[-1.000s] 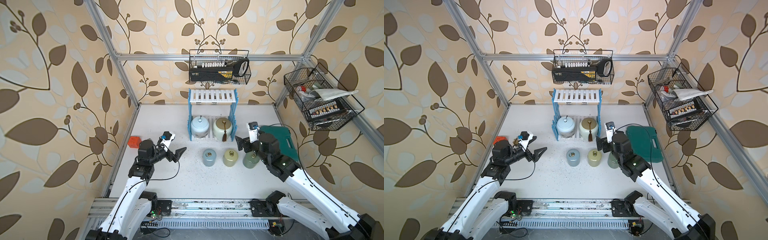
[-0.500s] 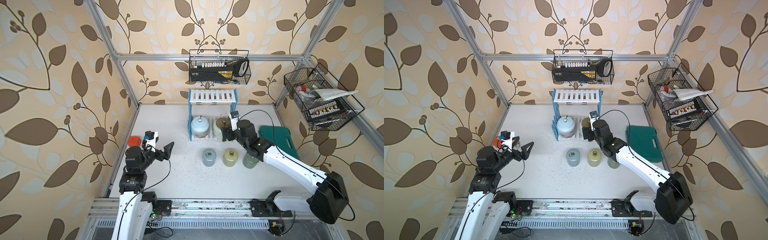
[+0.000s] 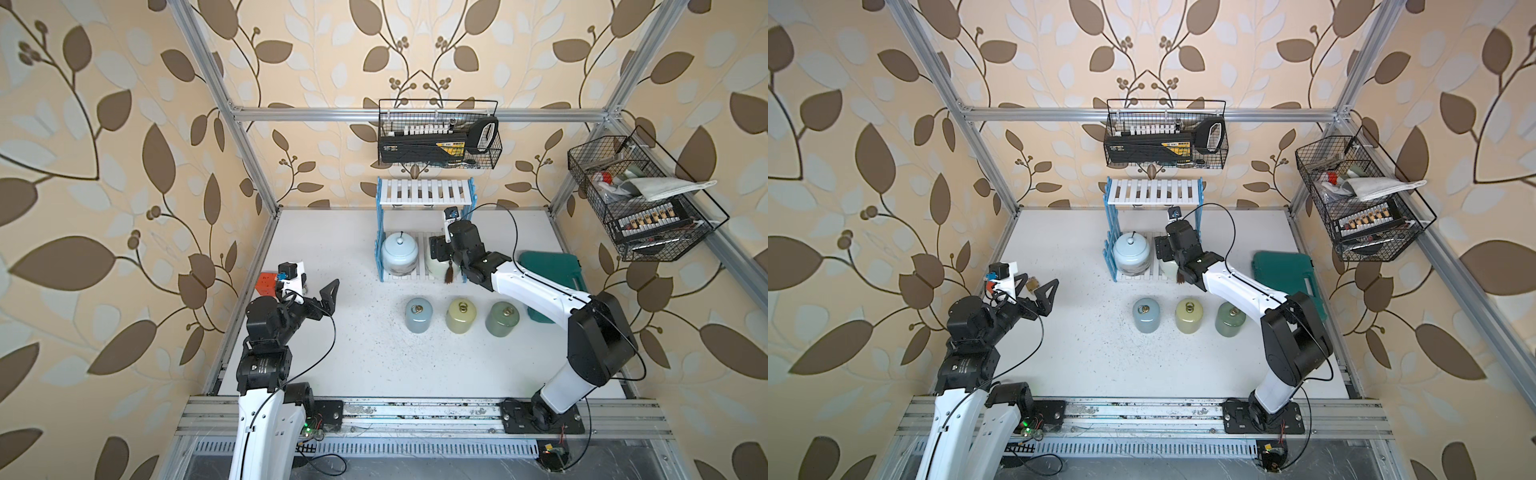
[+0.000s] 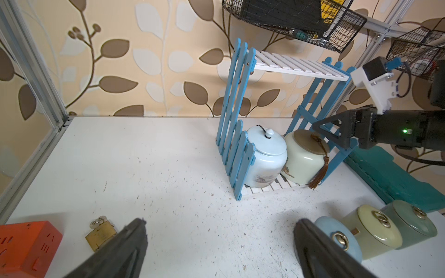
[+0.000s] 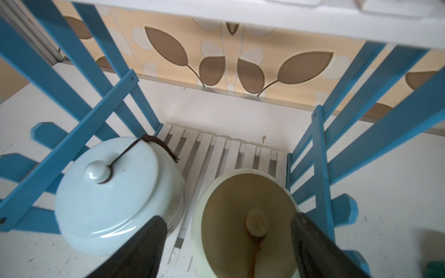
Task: Remove the tea canisters from the shelf
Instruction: Pick up the tea canister from the shelf.
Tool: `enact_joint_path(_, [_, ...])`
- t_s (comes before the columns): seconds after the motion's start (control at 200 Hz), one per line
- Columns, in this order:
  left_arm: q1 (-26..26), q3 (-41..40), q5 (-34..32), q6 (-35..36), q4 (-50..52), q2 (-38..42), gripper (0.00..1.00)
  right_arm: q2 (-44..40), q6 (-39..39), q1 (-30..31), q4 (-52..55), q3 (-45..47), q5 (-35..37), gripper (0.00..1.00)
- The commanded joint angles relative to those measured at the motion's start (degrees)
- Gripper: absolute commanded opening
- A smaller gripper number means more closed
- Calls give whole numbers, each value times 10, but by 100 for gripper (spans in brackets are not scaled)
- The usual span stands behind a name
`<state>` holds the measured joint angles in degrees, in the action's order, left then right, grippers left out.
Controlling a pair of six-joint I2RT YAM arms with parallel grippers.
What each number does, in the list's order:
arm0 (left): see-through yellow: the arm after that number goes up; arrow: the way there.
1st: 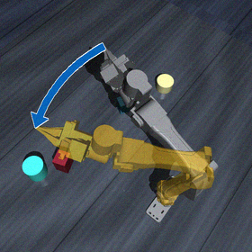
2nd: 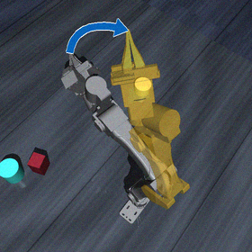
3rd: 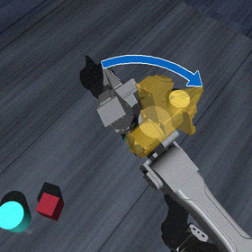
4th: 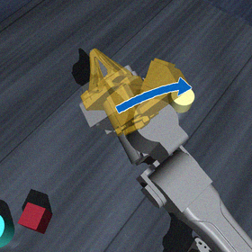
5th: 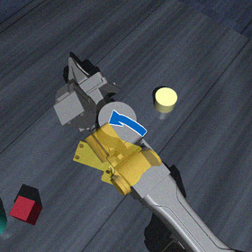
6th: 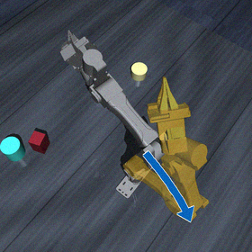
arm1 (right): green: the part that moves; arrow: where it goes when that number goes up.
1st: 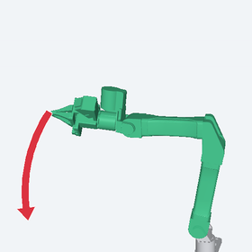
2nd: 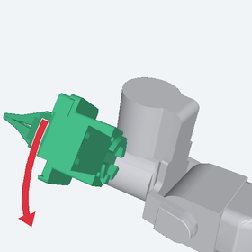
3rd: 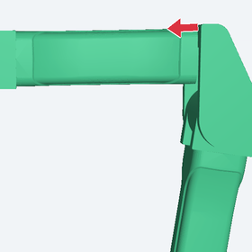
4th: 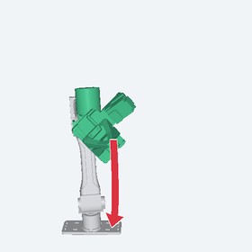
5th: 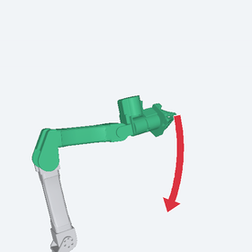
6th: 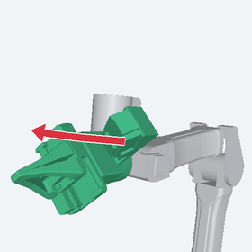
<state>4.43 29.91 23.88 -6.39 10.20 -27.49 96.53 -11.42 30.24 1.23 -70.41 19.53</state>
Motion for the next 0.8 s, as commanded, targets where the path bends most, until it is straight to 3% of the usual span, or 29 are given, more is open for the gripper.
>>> enact_joint_path(0.0, [8,33,-23,-14,-2,3,99,25,-28,-14,3,-19,0,82])
enact_joint_path(0.3, [9,94,-44,-24,47,9,99,64,-40,-28,-32,-6,-17,76])
enact_joint_path(0.565, [11,85,2,-3,42,13,99,85,-48,-27,-42,-3,-30,63])
enact_joint_path(0.795, [10,82,2,1,39,15,99,108,-49,-26,-60,5,-31,51])
